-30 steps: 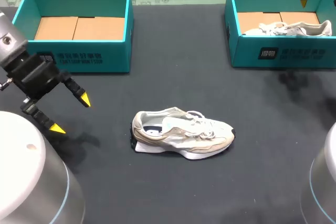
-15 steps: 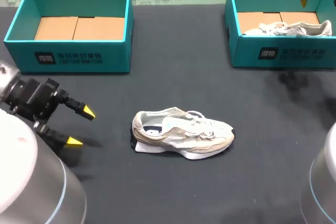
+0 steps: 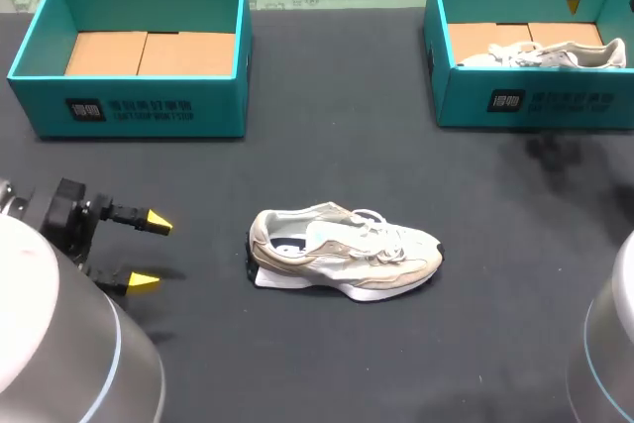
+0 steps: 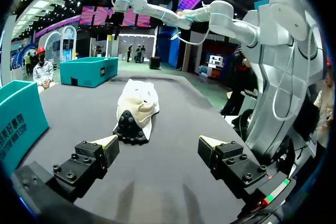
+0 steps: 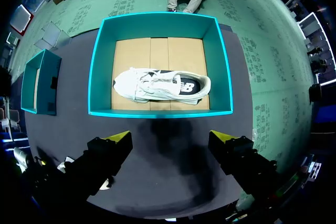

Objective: Take the shoe out of the shoebox, open the shoe tongue, remove and reinsert the insole, then place the shoe into the shoebox

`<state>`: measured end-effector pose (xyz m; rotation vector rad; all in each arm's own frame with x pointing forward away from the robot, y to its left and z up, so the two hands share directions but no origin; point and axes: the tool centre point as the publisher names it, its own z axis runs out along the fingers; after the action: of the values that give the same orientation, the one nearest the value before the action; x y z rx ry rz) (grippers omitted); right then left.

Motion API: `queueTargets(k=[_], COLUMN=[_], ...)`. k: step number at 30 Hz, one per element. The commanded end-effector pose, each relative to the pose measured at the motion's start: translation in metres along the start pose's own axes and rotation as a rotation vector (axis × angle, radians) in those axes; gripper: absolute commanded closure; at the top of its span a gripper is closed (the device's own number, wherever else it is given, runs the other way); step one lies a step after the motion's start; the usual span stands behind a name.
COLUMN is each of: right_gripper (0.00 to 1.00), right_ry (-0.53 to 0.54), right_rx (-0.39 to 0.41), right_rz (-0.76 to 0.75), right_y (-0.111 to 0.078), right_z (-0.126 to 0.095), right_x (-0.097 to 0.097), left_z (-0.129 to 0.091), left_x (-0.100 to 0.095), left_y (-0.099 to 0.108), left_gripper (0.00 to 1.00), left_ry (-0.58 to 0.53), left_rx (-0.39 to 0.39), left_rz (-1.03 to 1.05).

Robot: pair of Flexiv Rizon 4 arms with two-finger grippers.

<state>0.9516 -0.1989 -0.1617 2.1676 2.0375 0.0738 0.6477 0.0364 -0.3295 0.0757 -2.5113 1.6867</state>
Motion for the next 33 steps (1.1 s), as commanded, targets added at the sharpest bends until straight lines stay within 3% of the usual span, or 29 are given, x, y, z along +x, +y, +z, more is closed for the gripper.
queueTargets(k=[1, 13, 27, 33], right_gripper=[0.0, 0.0, 0.0, 0.0], right_ry=[-0.001, -0.001, -0.001, -0.001], right_rx=[-0.001, -0.001, -0.001, -0.001], right_rz=[0.001, 0.001, 0.001, 0.001], right_y=[0.0, 0.0, 0.0, 0.0], right_z=[0.0, 0.0, 0.0, 0.0], right_x=[0.0, 0.0, 0.0, 0.0], left_z=[0.012, 0.048, 0.091, 0.104], left_x=[-0.002, -0.031, -0.055, -0.065], left_y=[0.004, 0.02, 0.023, 0.017], left_gripper=[0.0, 0.0, 0.0, 0.0], left_ry=[-0.002, 0.032, -0.027, -0.017], left_rx=[-0.007, 0.026, 0.044, 0.056], left_rz=[0.029, 0.063, 0.061, -0.042])
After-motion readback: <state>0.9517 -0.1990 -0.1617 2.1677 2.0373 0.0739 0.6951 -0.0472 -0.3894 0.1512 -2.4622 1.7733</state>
